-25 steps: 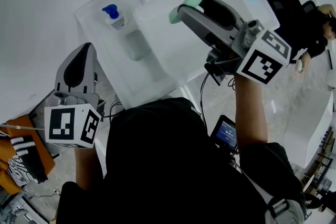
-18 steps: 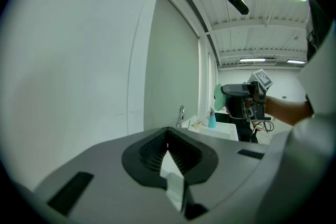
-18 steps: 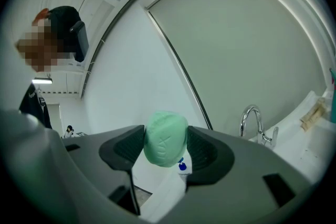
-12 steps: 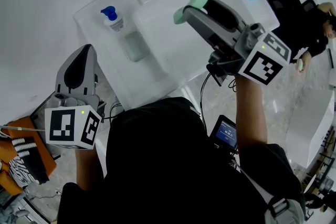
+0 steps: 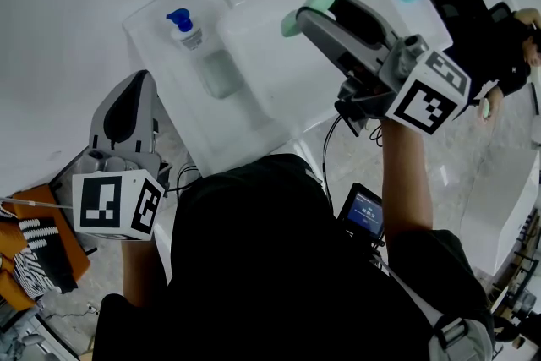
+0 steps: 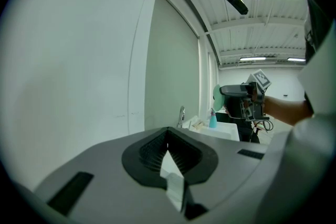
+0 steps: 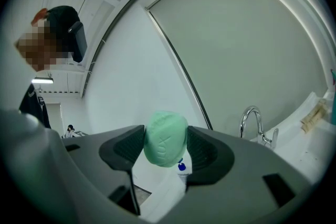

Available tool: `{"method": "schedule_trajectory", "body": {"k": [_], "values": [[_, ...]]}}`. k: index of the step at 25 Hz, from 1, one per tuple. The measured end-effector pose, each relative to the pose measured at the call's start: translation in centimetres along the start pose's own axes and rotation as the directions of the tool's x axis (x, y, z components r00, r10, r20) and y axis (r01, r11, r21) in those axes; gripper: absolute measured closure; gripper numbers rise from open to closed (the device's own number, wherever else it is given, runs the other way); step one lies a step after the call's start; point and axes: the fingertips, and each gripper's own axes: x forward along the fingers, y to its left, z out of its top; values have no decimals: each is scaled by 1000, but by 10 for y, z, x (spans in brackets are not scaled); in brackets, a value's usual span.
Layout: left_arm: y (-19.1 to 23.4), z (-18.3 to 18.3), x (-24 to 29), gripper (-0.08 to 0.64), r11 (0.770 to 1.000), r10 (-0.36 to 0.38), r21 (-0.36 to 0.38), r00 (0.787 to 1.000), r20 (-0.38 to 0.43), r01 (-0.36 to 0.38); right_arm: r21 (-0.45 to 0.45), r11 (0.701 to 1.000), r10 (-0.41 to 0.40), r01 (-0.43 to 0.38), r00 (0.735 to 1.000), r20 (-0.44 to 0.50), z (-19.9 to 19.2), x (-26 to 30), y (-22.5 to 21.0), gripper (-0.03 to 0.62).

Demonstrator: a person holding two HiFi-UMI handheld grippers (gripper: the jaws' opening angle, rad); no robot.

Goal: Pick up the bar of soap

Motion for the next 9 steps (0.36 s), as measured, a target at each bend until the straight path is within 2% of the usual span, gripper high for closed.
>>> {"method": "schedule_trajectory", "body": {"k": [9], "values": [[-1, 1, -3, 552, 1000, 4, -2, 1000, 2, -4, -5, 1000, 1, -1, 1000, -11, 0, 0, 1, 325]]}}
